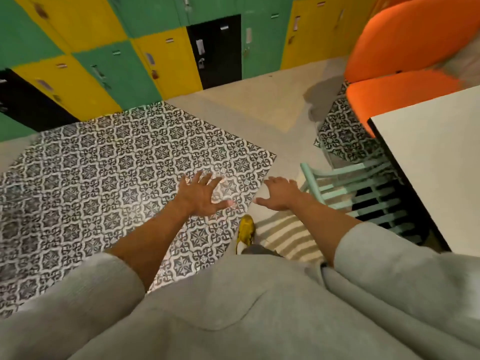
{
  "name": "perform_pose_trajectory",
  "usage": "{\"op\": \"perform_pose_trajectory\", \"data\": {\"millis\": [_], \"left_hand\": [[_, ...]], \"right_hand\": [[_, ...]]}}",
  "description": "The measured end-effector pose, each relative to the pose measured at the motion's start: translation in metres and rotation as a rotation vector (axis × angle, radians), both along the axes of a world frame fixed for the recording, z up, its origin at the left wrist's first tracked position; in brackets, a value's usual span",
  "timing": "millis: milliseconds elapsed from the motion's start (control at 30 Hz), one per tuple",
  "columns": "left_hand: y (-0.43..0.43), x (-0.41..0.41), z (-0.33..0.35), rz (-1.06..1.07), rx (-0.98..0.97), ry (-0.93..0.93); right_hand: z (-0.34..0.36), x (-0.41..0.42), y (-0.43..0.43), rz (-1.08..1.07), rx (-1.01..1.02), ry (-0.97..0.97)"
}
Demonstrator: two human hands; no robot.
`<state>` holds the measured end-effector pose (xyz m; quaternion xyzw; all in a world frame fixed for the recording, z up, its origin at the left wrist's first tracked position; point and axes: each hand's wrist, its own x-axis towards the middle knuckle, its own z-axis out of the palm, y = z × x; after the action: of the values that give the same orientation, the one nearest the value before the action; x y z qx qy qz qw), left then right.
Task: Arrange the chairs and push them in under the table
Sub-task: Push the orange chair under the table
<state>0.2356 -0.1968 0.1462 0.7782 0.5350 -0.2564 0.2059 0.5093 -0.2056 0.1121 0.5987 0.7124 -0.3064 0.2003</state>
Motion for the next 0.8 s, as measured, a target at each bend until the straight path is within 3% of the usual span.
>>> {"op": "perform_pose_trajectory", "data": {"millis": [133,400,633,800], "left_hand": [[0.112,-0.007,0.009,-0.045,-0.018,0.070],[0.333,0.064,0.018,-0.063,0.008,-0.012],[0.519,0.167,-0.017,-0.305,-0.089,-0.081],[0.679,0.286,0.006,-0.572,-0.098,-0.162]], "right_hand": [[0.005,0.006,0.108,-0.039,-0.050,0.029],[0.033,0.082,0.302,-0.273,0.048,0.000],[0.015,0.146,0.408,-0.463,-0.007,-0.037],[0.048,0.227,0.523,-0.829,0.105,-0.033]]}}
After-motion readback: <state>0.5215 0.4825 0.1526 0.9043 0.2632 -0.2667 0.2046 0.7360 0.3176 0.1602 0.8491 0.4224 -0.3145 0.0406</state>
